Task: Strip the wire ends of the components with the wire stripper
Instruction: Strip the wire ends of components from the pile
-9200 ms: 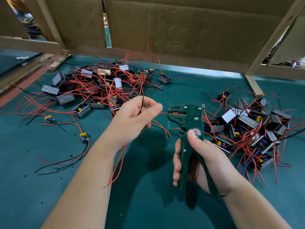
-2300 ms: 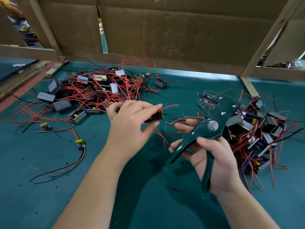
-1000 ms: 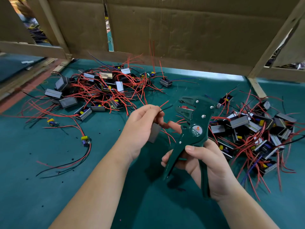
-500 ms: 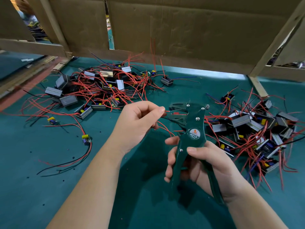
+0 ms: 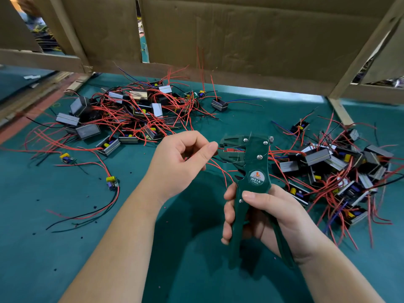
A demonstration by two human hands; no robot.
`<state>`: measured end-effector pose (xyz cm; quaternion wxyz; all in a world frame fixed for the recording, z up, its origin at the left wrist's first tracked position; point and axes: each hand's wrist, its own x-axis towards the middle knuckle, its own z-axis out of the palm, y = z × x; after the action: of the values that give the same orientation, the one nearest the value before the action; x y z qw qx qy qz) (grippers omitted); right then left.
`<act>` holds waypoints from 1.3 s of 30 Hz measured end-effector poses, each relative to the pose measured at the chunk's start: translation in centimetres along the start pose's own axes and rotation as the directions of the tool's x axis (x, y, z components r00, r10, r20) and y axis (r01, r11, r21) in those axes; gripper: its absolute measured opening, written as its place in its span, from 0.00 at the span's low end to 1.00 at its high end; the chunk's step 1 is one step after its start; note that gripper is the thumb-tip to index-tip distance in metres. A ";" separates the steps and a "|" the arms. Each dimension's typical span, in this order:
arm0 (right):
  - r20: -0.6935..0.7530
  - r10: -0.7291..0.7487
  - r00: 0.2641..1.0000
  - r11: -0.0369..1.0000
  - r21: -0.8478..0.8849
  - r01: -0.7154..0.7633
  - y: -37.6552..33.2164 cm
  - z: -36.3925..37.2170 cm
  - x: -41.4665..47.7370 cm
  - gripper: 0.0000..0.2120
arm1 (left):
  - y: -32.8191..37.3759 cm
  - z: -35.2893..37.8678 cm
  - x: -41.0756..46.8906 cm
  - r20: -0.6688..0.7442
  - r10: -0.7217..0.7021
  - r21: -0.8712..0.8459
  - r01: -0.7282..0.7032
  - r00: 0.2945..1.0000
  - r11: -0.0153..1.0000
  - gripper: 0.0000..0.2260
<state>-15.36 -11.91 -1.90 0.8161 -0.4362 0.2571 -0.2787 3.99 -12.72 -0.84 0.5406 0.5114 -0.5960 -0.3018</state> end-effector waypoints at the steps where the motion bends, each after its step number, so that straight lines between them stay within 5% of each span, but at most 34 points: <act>1: -0.008 0.003 1.000 1.000 -0.003 -0.003 0.0 0.0 0.0 0.13 | 0.0 -0.1 0.0 0.006 0.006 0.013 -0.006 1.000 1.000 0.10; 19: 0.014 0.038 0.999 0.999 0.007 -0.038 0.2 -0.2 0.1 0.19 | -0.2 -0.6 0.0 0.031 0.025 0.096 -0.028 0.999 0.995 0.10; 24: -0.089 0.029 0.996 0.999 0.031 -0.026 0.8 1.1 0.3 0.20 | -0.2 -0.5 0.1 0.028 0.023 0.119 -0.027 0.999 0.993 0.11; 28: -0.323 -0.006 0.946 1.000 -0.007 0.004 1.1 1.8 0.9 0.23 | -0.6 -0.6 0.2 0.123 -0.124 0.055 0.118 0.985 0.991 0.14; 31: -0.279 -0.005 0.960 0.999 0.031 0.014 0.6 1.4 0.9 0.20 | -0.9 -0.3 0.2 0.157 -0.141 0.127 0.121 0.977 0.984 0.11; 39: -0.235 0.019 0.972 0.981 0.190 0.027 -0.6 -0.4 0.5 0.17 | -0.5 -1.1 0.6 -0.026 -0.071 -0.012 0.071 0.997 0.997 0.14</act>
<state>-15.40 -12.74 -1.63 0.8175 -0.3200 0.3231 -0.3535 5.24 -13.25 -0.86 0.5402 0.5330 -0.5686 -0.3173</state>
